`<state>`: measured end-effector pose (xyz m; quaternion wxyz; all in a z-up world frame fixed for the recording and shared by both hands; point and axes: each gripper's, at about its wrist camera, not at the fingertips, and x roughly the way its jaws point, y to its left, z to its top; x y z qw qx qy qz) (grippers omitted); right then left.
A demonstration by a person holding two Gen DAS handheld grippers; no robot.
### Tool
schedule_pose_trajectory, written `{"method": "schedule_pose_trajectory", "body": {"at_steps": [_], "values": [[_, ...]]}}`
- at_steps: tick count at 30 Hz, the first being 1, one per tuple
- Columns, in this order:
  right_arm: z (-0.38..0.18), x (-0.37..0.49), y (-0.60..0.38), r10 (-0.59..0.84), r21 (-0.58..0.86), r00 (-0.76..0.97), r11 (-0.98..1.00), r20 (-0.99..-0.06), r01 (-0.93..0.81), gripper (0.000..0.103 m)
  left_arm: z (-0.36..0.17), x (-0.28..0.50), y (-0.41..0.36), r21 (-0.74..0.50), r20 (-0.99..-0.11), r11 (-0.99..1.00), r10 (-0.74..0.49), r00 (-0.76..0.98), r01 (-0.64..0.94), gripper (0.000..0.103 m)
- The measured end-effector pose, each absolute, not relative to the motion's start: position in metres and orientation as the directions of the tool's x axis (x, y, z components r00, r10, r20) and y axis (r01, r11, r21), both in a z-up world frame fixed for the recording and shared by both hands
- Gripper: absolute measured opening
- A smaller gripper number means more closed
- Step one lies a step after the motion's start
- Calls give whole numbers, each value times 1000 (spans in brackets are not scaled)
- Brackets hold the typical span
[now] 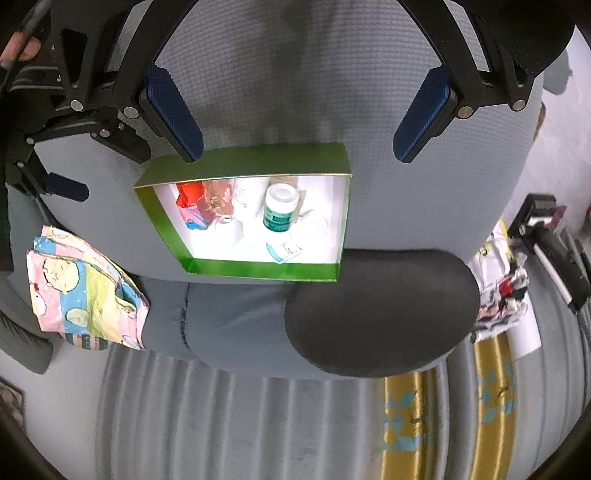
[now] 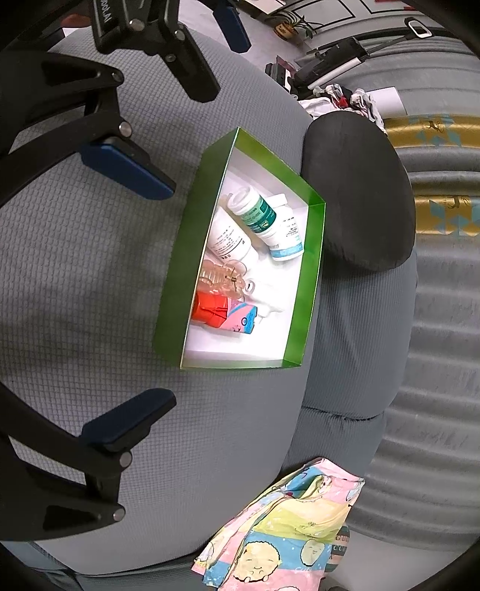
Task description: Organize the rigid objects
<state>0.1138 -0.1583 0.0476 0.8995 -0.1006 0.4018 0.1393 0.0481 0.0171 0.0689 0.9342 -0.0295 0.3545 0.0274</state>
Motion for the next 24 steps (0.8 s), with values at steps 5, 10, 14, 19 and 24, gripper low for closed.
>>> {"method": "schedule_pose_trajectory", "body": {"at_steps": [5,10,14,19,24], "values": [[48,113,-161,170,-68,639,942,-750,-330,102,73,44,12,50,-642,998,51,765,-25,102],[45,110,-156,181,-61,630,938,-755,-342,102,80,34,19,0,-574,1000,25,819,-30,102],[46,108,-152,189,-67,630,930,-753,-360,102,83,34,19,41,-550,996,86,831,-76,102],[47,107,-153,199,-56,630,931,-751,-361,102,81,34,12,86,-549,994,105,830,-69,102],[45,107,-154,195,-56,626,932,-755,-357,102,75,33,-2,162,-547,985,141,825,-61,102]]}}
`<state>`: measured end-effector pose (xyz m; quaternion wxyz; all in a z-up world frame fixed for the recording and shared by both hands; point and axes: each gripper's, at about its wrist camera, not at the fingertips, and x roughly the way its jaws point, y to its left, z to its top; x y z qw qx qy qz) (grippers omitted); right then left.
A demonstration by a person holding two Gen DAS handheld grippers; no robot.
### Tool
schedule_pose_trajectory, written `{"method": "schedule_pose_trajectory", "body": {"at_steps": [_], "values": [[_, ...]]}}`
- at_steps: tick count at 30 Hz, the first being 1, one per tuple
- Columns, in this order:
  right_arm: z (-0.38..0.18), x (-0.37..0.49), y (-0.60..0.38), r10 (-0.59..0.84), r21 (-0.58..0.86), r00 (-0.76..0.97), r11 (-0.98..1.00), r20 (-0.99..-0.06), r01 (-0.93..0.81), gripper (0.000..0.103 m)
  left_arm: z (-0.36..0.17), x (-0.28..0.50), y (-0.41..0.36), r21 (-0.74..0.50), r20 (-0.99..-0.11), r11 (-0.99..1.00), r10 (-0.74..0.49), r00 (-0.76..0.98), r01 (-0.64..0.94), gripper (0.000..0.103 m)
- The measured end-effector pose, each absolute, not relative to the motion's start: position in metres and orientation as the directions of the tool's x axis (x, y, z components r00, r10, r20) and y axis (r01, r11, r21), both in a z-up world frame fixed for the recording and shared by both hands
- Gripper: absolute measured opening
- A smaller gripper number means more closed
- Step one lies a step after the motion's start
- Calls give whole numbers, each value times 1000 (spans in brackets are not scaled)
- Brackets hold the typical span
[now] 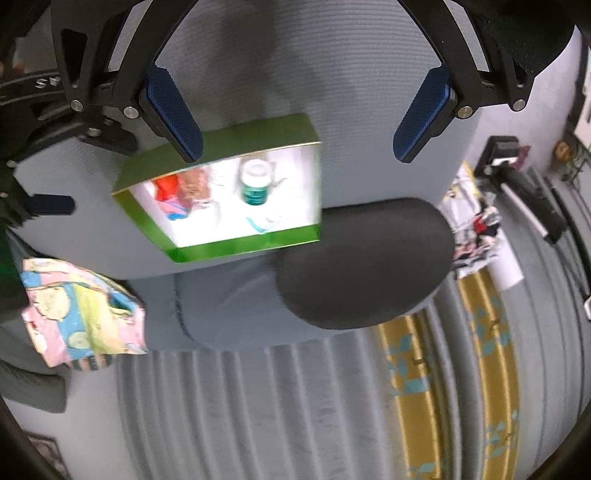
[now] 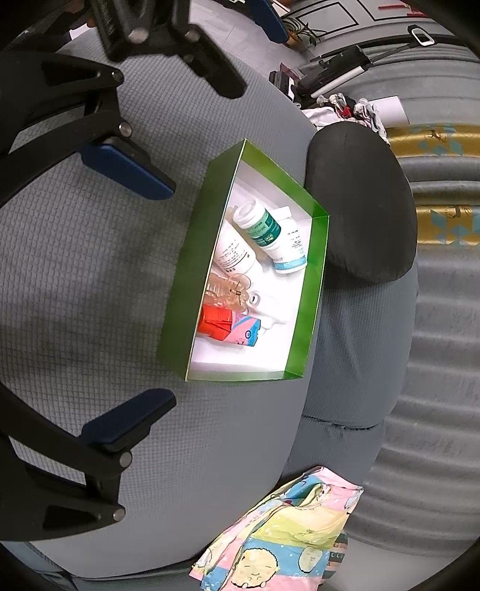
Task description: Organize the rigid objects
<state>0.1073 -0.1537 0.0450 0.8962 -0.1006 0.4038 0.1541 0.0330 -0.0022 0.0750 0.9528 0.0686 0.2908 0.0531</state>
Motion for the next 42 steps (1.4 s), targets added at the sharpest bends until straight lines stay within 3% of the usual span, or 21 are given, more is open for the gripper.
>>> {"method": "schedule_pose_trajectory", "body": {"at_steps": [7,22,27,36,42], "values": [[45,108,-156,198,-49,624,934,-756,-355,102,79,31,-2,79,-548,997,63,834,-23,102],[44,111,-159,185,-54,627,938,-757,-342,102,72,39,-2,79,-603,994,104,791,-70,102],[44,119,-160,180,-49,628,943,-757,-329,102,72,48,14,-51,-636,994,39,770,-93,102],[41,128,-161,169,-43,629,950,-759,-308,102,66,57,15,1,-668,986,127,734,-169,102],[42,133,-159,158,-46,628,954,-762,-297,102,65,64,21,-29,-684,990,83,724,-141,102]]}}
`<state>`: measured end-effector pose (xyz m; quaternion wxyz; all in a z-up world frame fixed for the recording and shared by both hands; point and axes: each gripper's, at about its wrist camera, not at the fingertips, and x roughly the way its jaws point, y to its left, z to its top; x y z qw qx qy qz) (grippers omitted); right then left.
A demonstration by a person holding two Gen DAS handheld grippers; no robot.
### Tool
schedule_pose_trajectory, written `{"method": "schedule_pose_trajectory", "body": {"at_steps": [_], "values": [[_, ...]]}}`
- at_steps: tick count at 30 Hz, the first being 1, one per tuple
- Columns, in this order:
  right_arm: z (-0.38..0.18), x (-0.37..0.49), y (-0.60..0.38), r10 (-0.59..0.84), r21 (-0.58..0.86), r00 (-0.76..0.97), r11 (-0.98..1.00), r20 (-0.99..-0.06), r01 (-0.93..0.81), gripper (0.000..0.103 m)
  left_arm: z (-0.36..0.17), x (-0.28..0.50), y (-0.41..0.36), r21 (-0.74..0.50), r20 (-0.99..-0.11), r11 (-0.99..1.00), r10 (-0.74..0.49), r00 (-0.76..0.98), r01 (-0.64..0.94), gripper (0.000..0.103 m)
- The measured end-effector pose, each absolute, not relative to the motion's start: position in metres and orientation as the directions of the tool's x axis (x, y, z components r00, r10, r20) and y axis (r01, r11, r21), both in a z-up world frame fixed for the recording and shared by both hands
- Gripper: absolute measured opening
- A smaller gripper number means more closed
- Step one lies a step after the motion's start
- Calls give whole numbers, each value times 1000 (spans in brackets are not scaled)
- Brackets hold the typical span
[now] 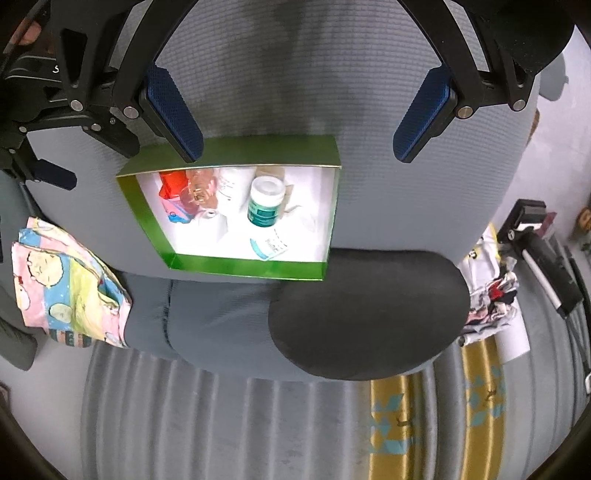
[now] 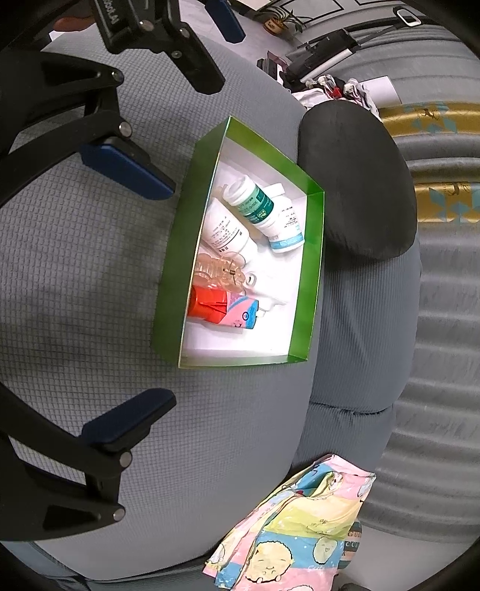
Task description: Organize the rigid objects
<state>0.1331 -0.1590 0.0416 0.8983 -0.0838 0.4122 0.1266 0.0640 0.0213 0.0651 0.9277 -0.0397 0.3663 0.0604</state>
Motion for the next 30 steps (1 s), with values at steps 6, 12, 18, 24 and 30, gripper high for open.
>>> {"method": "schedule_pose_trajectory", "body": {"at_steps": [6,12,18,24,30], "values": [[48,138,-156,155,-36,633,960,-758,-278,102,66,72,31,-35,-705,987,87,704,-157,102],[51,139,-155,160,-38,646,959,-746,-281,102,59,78,39,-27,-722,982,110,683,-186,102],[50,143,-156,164,-29,649,961,-742,-276,102,53,88,39,-12,-747,982,118,654,-190,102],[47,146,-160,172,-16,648,962,-742,-274,102,53,92,33,20,-738,983,140,661,-185,102],[40,149,-163,193,14,639,962,-745,-274,102,52,95,28,53,-718,982,164,677,-182,102]]}}
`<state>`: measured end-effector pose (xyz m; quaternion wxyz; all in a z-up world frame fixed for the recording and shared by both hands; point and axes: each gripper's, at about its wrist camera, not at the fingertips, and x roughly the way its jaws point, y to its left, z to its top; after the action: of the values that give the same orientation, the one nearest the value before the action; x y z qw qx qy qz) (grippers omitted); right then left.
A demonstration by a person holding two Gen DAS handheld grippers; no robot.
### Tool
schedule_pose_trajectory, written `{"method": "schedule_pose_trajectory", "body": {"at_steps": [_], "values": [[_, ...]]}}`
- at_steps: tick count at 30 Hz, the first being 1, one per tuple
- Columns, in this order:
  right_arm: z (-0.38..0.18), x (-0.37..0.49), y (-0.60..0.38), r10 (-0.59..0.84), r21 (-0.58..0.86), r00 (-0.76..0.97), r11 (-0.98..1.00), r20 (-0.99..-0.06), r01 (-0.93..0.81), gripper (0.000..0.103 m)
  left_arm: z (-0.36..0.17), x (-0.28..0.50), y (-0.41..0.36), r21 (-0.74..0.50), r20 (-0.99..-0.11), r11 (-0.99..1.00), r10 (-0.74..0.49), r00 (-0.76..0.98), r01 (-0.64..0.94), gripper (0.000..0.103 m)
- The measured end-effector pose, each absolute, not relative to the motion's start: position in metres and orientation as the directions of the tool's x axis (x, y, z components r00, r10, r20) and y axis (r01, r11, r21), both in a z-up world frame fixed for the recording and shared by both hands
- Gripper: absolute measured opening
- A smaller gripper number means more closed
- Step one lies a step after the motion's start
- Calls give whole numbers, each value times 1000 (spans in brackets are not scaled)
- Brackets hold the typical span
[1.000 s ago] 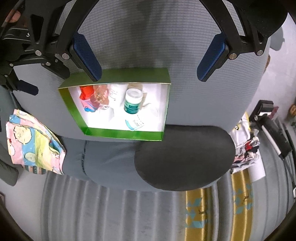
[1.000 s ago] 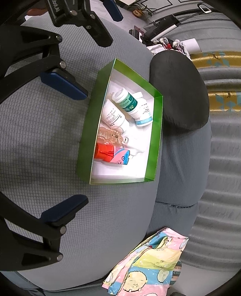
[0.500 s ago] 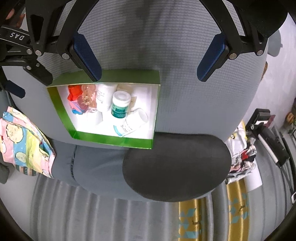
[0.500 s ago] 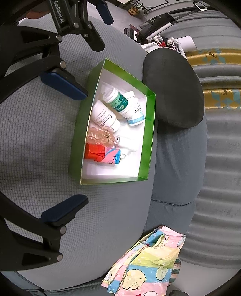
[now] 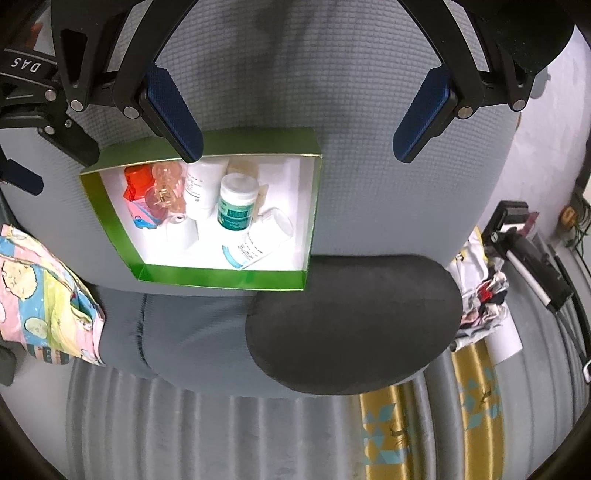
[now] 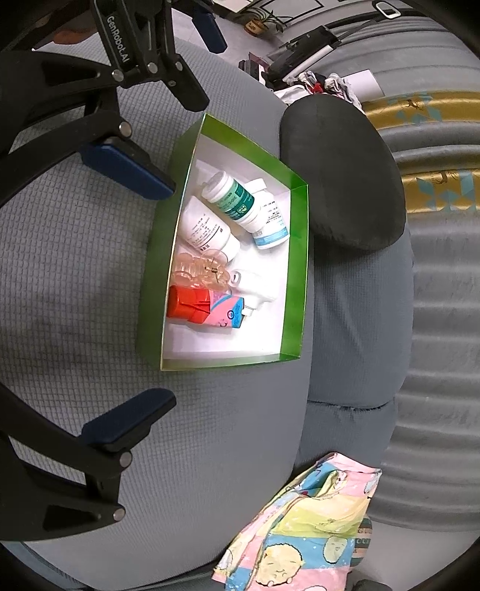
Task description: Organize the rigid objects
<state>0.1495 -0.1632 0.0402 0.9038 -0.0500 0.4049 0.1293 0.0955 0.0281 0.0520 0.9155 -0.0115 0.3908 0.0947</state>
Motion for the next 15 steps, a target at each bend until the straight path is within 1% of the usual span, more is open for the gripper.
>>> {"method": "schedule_pose_trajectory", "body": {"at_steps": [4,15], "values": [[37,152,-162,195,15,635,961,-748,-277,102,50,98,26,63,-715,982,168,679,-177,102],[36,159,-159,186,3,626,960,-758,-281,102,46,107,30,30,-741,984,139,657,-175,102]]}}
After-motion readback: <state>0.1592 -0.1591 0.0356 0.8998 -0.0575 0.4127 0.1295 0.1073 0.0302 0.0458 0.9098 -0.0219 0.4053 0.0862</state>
